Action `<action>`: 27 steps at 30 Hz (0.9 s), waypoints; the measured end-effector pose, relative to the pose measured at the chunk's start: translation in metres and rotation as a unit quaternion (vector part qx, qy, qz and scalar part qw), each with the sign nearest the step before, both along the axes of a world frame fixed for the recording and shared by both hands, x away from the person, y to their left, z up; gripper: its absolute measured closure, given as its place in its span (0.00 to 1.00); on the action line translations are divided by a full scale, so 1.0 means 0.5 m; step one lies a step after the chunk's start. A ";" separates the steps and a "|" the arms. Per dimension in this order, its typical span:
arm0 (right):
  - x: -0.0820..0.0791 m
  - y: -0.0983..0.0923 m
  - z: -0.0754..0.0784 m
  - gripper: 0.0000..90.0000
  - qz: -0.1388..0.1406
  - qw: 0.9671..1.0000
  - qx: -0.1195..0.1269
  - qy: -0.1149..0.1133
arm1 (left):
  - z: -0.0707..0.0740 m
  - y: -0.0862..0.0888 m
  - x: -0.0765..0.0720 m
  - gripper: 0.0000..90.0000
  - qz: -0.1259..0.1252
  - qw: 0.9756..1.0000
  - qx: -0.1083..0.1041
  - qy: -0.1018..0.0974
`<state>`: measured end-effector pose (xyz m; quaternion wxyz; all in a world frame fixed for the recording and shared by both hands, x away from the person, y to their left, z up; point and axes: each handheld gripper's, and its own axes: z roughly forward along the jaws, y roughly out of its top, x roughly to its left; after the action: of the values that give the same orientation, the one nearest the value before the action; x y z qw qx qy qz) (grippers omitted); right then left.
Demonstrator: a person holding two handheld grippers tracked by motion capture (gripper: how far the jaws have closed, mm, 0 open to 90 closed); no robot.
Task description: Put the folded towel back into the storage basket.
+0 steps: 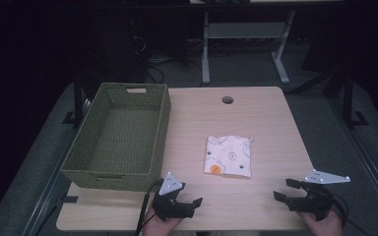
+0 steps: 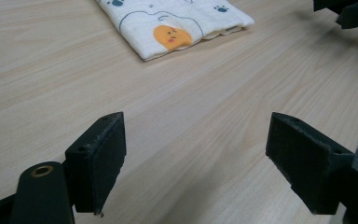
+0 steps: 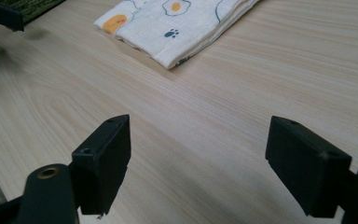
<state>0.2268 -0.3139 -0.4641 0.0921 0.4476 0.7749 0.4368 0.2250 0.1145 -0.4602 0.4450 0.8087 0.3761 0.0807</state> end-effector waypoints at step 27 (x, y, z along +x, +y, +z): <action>0.051 0.031 0.026 0.24 0.027 1.000 -0.005 0.007 | 0.036 -0.036 0.061 0.23 0.001 1.000 -0.003 0.005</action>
<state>0.2524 -0.2984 -0.4511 0.0766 0.4294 0.7893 0.4321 0.2556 0.0966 -0.4421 0.4457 0.8074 0.3792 0.0755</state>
